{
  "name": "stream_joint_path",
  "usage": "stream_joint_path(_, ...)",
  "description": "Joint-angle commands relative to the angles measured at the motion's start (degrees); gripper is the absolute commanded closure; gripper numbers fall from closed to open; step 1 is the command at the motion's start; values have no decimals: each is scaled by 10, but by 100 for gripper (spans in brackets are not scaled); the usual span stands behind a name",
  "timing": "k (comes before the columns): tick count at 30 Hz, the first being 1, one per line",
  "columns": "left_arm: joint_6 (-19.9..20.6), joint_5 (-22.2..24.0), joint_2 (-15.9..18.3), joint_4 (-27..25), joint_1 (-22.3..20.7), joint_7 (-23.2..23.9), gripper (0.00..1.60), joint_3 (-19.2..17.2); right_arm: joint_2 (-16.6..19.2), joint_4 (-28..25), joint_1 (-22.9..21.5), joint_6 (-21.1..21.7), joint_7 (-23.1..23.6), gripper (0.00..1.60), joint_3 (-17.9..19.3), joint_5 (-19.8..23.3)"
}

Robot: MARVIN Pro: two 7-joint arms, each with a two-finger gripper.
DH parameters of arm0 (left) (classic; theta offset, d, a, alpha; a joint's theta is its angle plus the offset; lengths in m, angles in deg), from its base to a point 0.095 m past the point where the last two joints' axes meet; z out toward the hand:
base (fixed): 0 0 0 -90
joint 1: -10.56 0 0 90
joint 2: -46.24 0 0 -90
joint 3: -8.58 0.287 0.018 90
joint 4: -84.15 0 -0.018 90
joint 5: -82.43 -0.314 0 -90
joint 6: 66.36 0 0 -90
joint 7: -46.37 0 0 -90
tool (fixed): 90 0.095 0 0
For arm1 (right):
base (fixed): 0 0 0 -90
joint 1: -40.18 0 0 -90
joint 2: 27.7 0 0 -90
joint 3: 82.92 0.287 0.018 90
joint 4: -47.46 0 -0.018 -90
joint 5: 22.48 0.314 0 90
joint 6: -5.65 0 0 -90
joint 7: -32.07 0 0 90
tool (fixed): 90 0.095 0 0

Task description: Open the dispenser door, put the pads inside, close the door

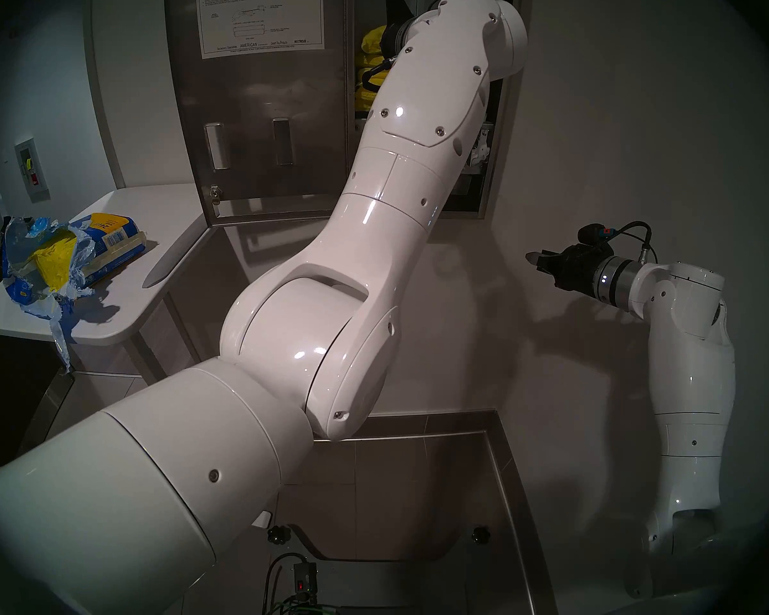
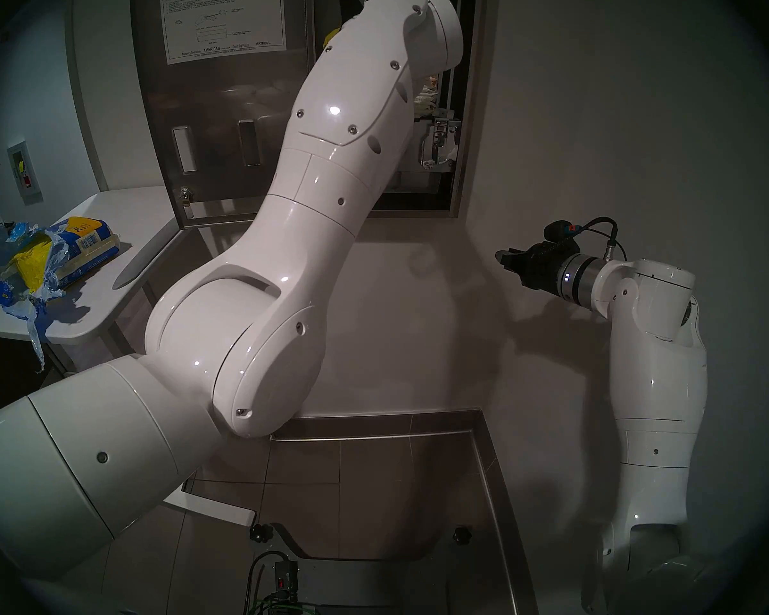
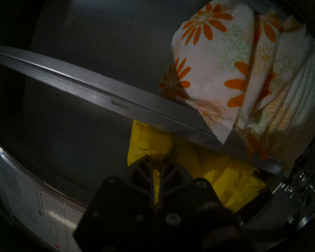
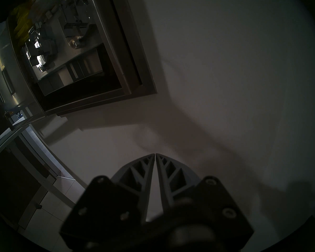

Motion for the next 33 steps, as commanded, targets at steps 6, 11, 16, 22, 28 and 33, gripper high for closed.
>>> stream_joint_path(6,13,3,10,41,-83,-28,160,-26,3,-16,-16,-1,0,108,1,1)
stream_joint_path(11,7,7,14,41,-91,-35,160,-38,3,-16,-16,-1,0,108,1,1)
stream_joint_path(16,9,21,4,38,-98,-30,160,-44,3,-16,-16,-1,-1,108,1,1)
stream_joint_path(22,4,31,0,9,-87,-19,125,-40,3,-16,-16,-1,-1,108,1,1)
stream_joint_path(28,2,37,0,-20,-72,-3,67,-29,3,-17,-16,-1,-1,108,1,1)
stream_joint_path(33,4,34,0,-42,-62,19,0,-18,3,-17,-16,-1,-1,108,1,1)
